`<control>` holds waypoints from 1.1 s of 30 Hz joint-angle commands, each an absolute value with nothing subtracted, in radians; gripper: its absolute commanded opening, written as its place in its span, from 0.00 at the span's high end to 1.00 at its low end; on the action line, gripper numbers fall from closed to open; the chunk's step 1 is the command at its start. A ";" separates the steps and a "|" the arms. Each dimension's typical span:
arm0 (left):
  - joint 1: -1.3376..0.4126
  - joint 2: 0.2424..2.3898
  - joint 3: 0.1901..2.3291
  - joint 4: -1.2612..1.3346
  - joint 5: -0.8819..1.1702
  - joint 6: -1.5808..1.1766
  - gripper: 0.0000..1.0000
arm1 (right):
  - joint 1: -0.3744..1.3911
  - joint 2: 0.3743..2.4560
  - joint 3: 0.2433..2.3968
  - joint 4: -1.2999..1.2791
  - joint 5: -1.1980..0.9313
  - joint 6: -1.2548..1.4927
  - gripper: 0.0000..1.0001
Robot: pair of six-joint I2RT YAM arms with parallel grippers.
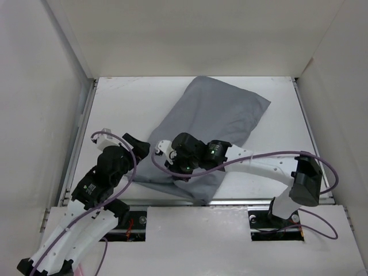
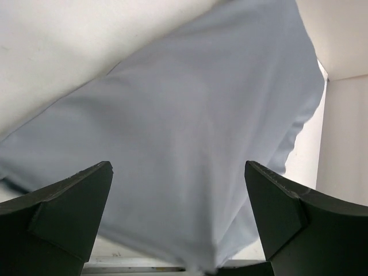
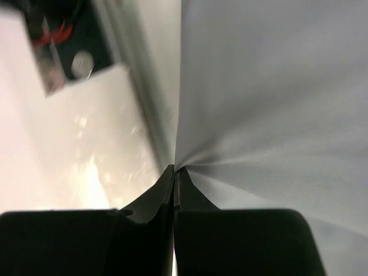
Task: Put the pillow into the pillowcase
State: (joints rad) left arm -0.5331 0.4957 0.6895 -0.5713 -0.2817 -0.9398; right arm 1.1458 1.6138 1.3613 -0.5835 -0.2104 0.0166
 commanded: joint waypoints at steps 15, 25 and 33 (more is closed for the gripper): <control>-0.538 0.620 0.781 -0.583 -0.379 -0.911 0.00 | 1.187 1.447 1.316 -0.605 -0.224 -0.060 0.00; -0.538 0.831 0.913 -0.537 -0.475 -0.841 0.00 | 1.038 1.380 1.429 -0.536 0.501 0.199 0.00; -0.529 1.018 1.042 -0.497 -0.587 -0.778 0.00 | 0.527 1.420 1.486 -0.488 0.343 0.290 0.00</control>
